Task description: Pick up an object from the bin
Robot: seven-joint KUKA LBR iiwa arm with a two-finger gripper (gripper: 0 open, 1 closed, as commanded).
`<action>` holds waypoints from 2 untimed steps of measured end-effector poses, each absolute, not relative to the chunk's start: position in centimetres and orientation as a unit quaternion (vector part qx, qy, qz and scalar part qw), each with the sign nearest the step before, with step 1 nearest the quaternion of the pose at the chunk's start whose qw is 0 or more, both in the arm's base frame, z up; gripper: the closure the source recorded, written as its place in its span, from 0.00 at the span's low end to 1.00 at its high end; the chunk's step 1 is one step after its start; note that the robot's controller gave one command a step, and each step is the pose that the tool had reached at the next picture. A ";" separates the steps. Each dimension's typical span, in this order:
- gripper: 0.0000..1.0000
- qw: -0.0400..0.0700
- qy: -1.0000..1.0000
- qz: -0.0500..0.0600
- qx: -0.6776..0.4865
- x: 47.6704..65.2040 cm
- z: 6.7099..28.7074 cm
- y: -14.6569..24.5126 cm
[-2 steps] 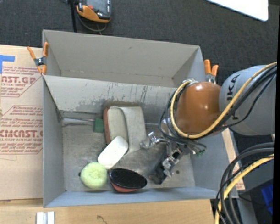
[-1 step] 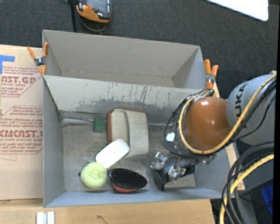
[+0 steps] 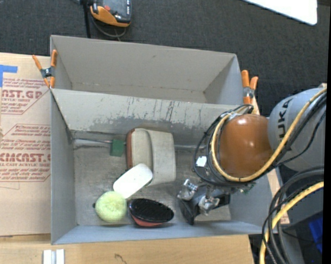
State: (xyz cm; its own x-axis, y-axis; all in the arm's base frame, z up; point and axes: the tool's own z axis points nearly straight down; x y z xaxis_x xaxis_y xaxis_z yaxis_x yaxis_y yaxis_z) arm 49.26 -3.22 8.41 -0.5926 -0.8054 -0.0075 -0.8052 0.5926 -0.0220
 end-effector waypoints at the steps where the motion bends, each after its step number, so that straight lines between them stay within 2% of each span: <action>1: 1.00 0.000 0.863 0.001 -0.506 50.9 12.5 -3.7; 2: 1.00 0.000 0.863 0.002 -0.506 50.9 12.5 -3.7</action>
Offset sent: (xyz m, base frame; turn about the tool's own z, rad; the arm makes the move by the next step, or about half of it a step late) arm 0.0000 0.0000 0.0000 0.0000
